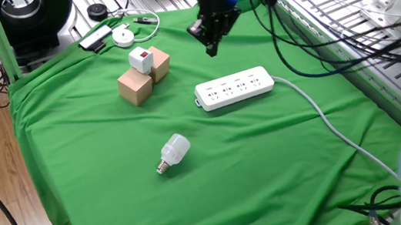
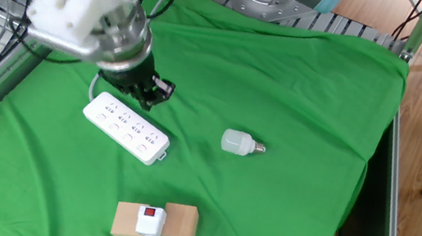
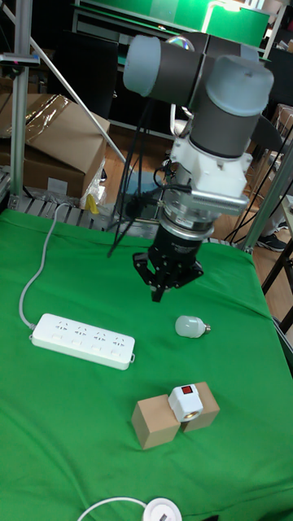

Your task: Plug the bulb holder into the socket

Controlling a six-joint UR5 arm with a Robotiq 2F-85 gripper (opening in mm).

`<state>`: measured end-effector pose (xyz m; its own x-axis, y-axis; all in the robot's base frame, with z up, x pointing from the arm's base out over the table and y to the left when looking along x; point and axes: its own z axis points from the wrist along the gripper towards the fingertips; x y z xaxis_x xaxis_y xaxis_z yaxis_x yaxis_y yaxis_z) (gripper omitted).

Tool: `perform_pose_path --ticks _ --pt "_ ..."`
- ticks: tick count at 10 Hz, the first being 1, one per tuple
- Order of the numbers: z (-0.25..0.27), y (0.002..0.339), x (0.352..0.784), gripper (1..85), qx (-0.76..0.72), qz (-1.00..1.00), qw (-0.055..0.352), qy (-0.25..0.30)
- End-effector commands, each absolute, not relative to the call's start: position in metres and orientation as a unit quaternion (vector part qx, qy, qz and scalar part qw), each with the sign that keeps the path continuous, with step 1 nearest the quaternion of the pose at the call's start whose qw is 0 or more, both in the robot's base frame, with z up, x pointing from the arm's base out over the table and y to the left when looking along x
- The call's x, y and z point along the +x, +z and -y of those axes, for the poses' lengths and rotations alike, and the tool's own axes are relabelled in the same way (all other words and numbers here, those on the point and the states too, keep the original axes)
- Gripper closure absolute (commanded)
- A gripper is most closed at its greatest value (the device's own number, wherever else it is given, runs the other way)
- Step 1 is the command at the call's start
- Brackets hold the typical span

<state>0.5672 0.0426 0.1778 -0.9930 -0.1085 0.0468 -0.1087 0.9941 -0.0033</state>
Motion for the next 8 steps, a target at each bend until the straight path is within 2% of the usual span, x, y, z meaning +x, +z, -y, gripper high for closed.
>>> perform_pose_path --ticks 1,4,5,8 --pt "-0.086 0.171 0.61 83.3 0.034 0.999 0.003 -0.027" --pt "-0.079 0.172 0.634 79.7 0.042 0.999 -0.016 -0.025" --pt "-0.073 0.172 0.642 84.7 0.033 0.999 -0.031 -0.013" --pt "-0.082 0.172 0.645 84.0 0.07 0.996 -0.038 -0.03"
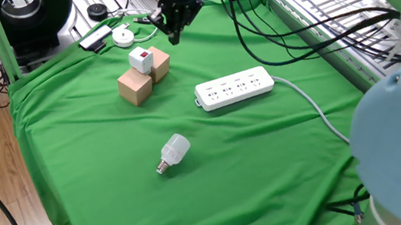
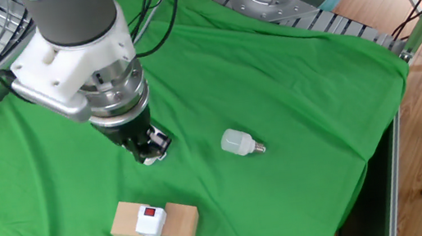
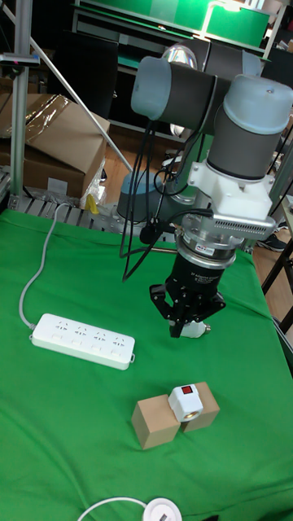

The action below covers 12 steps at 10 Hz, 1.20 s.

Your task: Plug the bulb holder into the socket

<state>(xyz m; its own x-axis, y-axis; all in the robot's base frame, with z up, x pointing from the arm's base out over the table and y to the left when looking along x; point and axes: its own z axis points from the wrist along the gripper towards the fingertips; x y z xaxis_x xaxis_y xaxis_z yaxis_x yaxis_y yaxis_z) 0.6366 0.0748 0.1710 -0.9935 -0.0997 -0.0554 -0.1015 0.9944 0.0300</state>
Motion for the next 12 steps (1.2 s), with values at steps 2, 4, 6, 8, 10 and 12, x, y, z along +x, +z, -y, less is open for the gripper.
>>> perform_pose_path --ticks 2,4,6,8,10,12 --pt "-0.083 0.173 0.647 67.7 -0.079 -0.996 0.042 0.031" --pt "-0.086 0.174 0.656 58.7 -0.084 -0.996 0.018 0.03" --pt "-0.089 0.166 0.689 55.3 -0.08 -0.996 0.036 0.016" --pt "-0.094 0.151 0.695 46.7 -0.086 -0.996 0.035 0.016" --pt "-0.099 0.148 0.696 42.7 -0.086 -0.996 0.031 0.014" --pt "-0.101 0.143 0.702 43.0 -0.079 -0.996 0.036 0.003"
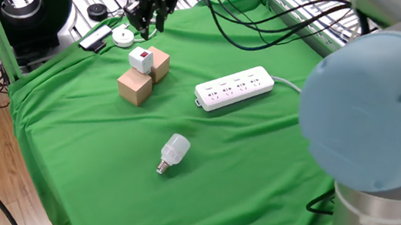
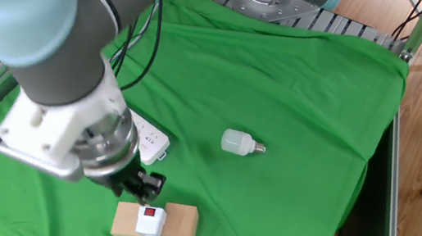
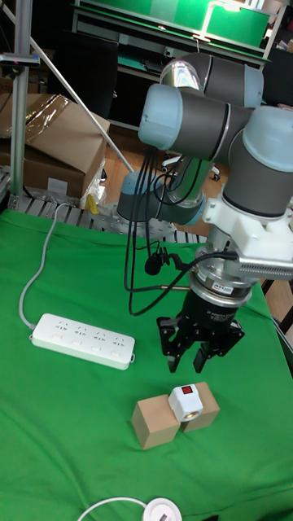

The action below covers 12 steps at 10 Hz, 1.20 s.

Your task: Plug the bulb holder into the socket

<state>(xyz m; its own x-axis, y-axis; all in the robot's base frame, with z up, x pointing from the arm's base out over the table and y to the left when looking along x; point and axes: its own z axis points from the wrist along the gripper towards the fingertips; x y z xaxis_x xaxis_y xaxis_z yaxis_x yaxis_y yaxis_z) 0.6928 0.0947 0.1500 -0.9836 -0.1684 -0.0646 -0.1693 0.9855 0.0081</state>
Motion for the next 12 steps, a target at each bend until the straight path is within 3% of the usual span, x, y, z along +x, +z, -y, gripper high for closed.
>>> perform_pose_path --ticks 1,4,7,12 --pt "-0.102 0.137 0.706 43.0 -0.076 -0.996 0.048 0.003" --pt "-0.1 0.136 0.687 37.0 -0.105 -0.994 0.011 0.002" --pt "-0.118 0.135 0.697 23.3 -0.133 -0.99 0.031 0.031" --pt "-0.122 0.109 0.716 24.0 -0.134 -0.99 0.038 -0.006"
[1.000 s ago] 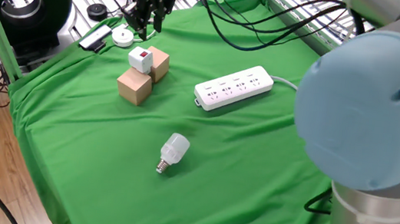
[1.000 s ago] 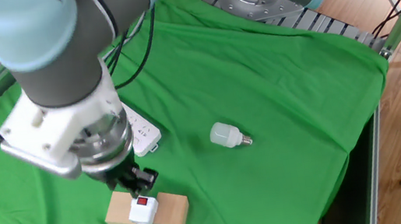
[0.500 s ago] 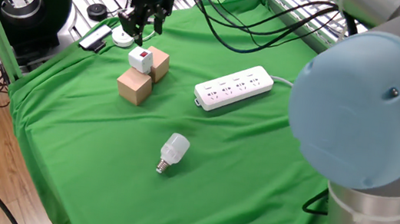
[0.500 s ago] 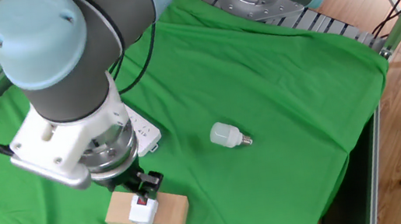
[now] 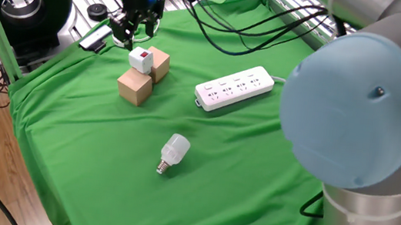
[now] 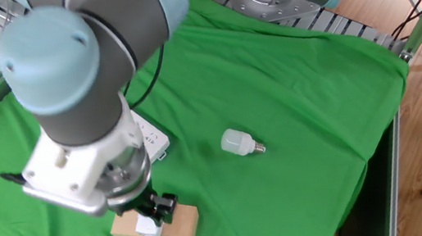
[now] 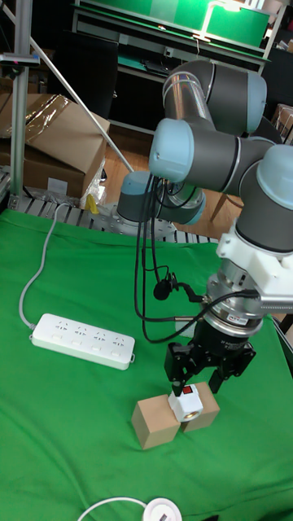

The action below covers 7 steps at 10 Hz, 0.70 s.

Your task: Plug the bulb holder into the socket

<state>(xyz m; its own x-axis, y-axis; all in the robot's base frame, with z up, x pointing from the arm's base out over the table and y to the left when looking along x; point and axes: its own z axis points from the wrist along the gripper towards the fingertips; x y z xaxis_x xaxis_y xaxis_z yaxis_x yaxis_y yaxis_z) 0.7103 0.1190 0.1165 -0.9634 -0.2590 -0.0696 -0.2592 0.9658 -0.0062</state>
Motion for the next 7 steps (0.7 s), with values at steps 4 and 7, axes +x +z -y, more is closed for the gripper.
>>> perform_pose_path --ticks 4,7 --pt "-0.119 0.096 0.707 24.0 -0.139 -0.989 0.042 -0.008" --pt "-0.119 0.093 0.692 24.0 -0.145 -0.989 0.03 -0.006"
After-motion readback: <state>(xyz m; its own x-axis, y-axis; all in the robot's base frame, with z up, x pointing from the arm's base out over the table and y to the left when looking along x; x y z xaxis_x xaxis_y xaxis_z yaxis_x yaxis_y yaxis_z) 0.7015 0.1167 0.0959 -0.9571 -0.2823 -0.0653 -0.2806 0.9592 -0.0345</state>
